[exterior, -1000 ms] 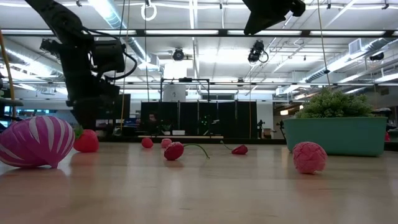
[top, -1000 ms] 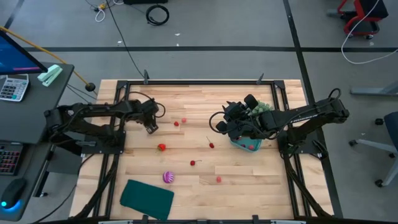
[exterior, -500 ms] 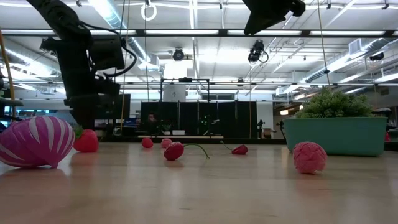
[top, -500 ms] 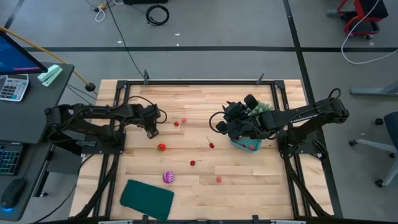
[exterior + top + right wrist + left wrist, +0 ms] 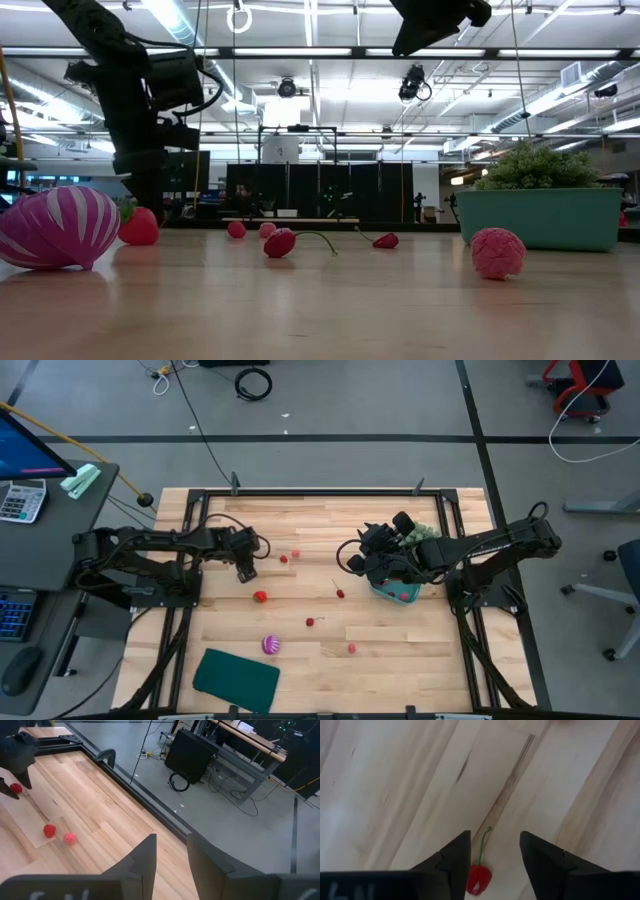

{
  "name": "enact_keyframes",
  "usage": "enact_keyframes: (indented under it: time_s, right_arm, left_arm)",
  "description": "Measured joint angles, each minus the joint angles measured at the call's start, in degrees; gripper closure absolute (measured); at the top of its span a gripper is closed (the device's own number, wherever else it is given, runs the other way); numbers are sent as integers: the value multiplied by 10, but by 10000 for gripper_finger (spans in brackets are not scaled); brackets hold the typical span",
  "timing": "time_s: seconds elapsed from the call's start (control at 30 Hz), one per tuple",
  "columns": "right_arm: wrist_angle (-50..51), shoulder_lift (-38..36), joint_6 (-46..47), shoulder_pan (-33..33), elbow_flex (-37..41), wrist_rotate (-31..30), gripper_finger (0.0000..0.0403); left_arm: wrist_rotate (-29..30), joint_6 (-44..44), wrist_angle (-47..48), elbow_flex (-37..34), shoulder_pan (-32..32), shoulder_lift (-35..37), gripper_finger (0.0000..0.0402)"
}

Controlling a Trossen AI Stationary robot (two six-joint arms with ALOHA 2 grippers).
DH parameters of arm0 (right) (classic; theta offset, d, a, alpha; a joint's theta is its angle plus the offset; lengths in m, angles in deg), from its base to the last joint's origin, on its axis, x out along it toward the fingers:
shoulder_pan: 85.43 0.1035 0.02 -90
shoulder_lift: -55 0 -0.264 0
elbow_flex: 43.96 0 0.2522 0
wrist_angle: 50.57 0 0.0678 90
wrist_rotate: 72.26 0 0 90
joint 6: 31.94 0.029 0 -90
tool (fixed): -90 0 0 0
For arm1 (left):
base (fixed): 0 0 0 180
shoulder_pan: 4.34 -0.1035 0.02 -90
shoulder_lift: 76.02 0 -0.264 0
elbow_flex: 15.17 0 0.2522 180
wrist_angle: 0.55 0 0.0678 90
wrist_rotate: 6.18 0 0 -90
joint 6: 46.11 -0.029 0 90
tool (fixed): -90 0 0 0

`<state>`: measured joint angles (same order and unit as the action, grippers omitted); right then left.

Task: Pick and placing Produce into tupperware
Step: Put the cherry into the green bin

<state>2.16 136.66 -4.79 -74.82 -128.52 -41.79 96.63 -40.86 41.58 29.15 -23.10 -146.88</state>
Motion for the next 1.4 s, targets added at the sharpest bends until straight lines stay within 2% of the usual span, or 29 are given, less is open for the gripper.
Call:
enact_keyframes:
  time_s: [0.17,0.47,0.63,0.9,1.07,1.27,1.4]
  right_arm:
    - [0,0,-1,0,0,0,286]
    - [0,0,-1,0,0,0,286]
    - [0,0,-1,0,0,0,286]
    - [0,0,-1,0,0,0,286]
    - [0,0,-1,0,0,0,286]
    - [0,0,-2,0,0,0,286]
    - [0,0,-2,0,0,0,286]
  left_arm:
    - [0,-6,-53,-31,-10,0,219]
    - [0,-6,-110,-56,-37,0,245]
    - [0,2,-109,-56,-40,0,287]
    - [0,6,-109,-56,-39,0,388]
    - [0,16,-133,-57,-35,0,391]
    - [0,32,-250,-50,4,0,396]
    - [-6,31,-412,-35,49,0,397]
